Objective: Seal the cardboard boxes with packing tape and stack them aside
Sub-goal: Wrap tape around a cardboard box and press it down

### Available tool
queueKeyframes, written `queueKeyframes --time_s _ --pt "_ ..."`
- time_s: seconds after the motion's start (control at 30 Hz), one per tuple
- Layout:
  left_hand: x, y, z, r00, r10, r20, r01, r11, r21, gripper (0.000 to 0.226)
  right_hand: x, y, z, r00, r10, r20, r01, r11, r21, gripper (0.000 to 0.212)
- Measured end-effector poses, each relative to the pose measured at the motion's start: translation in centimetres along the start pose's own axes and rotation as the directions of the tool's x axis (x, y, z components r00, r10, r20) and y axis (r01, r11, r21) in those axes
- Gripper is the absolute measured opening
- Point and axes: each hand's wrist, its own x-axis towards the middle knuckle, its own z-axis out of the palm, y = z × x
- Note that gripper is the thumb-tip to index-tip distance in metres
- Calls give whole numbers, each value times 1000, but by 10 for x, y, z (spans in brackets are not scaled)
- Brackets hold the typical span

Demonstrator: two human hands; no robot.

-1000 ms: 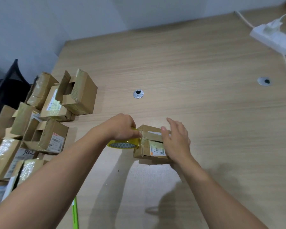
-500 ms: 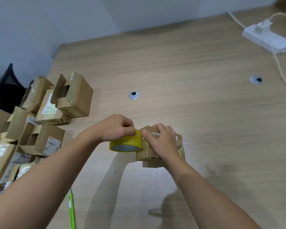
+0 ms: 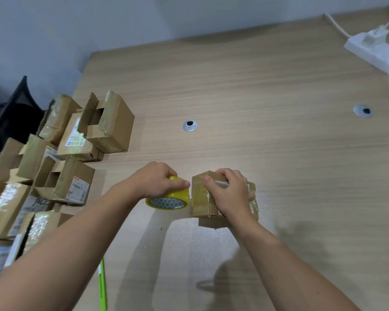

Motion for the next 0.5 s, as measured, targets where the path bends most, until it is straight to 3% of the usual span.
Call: queueKeyframes --time_s 0.13,0.27,0.37,0.5 --pt "9 -3 14 998 -38 42 36 998 47 56 -1 -3 -6 1000 4 11 -4 999 37 18" --pt "15 3 26 997 -33 72 35 999 -20 56 -1 -1 -12 1000 -5 -5 6 996 93 34" --pt "20 11 33 996 -4 84 19 984 -175 54 2 5 -20 999 17 -34 -11 987 160 36" --pt "19 26 31 997 66 27 -53 938 -341 50 3 8 -29 997 73 28 -78 877 474 30"
